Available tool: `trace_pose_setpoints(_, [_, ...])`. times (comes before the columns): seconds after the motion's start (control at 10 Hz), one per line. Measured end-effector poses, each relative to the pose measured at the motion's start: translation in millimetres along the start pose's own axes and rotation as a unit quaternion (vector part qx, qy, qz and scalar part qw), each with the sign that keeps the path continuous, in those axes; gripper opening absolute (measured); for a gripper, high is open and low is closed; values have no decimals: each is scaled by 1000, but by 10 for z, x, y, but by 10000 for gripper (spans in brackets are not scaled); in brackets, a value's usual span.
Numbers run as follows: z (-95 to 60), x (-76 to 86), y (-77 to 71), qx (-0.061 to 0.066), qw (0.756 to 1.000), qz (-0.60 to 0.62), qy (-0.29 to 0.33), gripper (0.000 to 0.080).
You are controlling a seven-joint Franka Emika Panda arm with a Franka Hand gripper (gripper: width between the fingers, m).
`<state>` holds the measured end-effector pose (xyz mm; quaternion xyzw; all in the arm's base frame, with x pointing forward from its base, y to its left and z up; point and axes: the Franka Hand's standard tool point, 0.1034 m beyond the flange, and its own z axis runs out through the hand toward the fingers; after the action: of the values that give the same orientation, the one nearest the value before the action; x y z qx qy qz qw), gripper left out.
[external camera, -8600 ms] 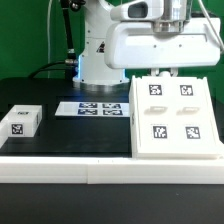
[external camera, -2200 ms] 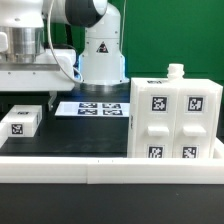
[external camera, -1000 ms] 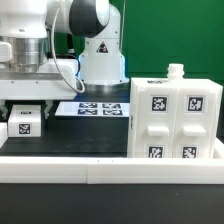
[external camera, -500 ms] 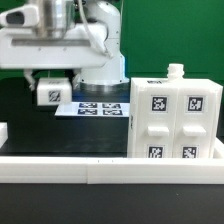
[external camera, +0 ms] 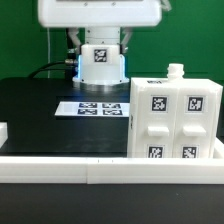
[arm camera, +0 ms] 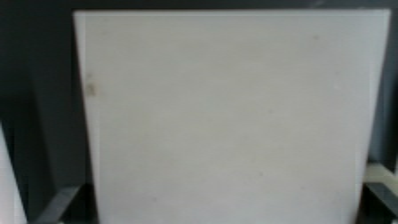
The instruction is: Assemble cabinet
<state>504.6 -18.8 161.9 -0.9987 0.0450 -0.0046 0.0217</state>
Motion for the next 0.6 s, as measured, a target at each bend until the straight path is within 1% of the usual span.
trace_pose_setpoints(0.1, [-82, 202, -175, 0, 1000, 21, 0, 561])
trace_pose_setpoints(0.2, [-115, 385, -315, 0, 999, 34, 3, 563])
trace_pose_setpoints(0.3, [-88, 388, -312, 1, 1000, 21, 4, 563])
trace_pose_setpoints(0.4, [-80, 368, -293, 1, 1000, 23, 2, 563])
trace_pose_setpoints(0.6, [-72, 365, -299, 1, 1000, 23, 2, 563])
